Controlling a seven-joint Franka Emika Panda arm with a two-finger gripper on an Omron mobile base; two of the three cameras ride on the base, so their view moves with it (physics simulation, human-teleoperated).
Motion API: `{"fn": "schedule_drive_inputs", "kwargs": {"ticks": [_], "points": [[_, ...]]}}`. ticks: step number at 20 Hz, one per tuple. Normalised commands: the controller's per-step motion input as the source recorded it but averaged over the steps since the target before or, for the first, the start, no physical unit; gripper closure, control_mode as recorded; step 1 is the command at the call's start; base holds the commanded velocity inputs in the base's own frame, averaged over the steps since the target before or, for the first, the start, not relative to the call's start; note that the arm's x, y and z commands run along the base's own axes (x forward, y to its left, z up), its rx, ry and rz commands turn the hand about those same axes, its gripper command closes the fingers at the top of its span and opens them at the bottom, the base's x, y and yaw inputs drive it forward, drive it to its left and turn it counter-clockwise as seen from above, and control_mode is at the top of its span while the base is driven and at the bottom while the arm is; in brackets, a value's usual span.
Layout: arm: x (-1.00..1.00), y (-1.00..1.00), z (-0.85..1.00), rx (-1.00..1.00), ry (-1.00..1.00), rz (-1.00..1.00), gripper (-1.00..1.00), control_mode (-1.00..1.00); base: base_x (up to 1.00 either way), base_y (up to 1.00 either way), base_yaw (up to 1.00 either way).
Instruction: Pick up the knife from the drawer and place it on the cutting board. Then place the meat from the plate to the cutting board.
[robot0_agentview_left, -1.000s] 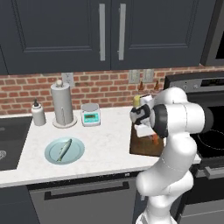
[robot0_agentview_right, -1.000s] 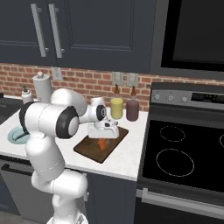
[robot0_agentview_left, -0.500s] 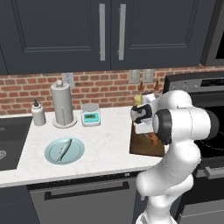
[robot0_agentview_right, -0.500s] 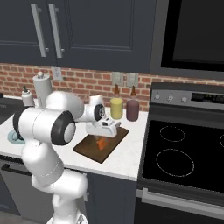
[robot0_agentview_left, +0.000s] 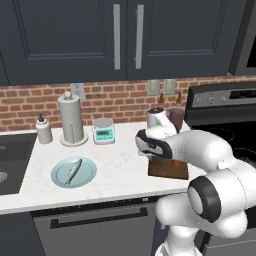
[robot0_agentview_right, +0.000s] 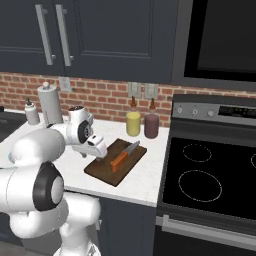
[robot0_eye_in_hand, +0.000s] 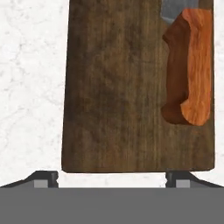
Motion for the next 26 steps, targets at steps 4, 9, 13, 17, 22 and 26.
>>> {"fn": "schedule_drive_inputs", "kwargs": {"ticks": [4, 9, 13, 17, 22, 26], "points": [[-0.08, 1.00, 0.64, 0.01, -0.06, 0.02, -1.00, -1.00, 0.00, 0.00, 0.00], [0.00, 1.00, 0.67, 0.11, 0.00, 0.00, -1.00, -1.00, 0.00, 0.00, 0.00], [0.06, 1.00, 0.32, 0.15, 0.05, 0.00, -1.00, -1.00, 0.00, 0.00, 0.00], [0.33, 1.00, -0.02, 0.12, 0.16, 0.06, -1.00, -1.00, 0.00, 0.00, 0.00], [0.49, 1.00, -0.01, 0.00, 0.05, 0.10, -1.00, -1.00, 0.00, 0.00, 0.00], [0.55, 0.96, -0.26, -0.01, 0.06, 0.01, -1.00, -1.00, 0.00, 0.00, 0.00]]}}
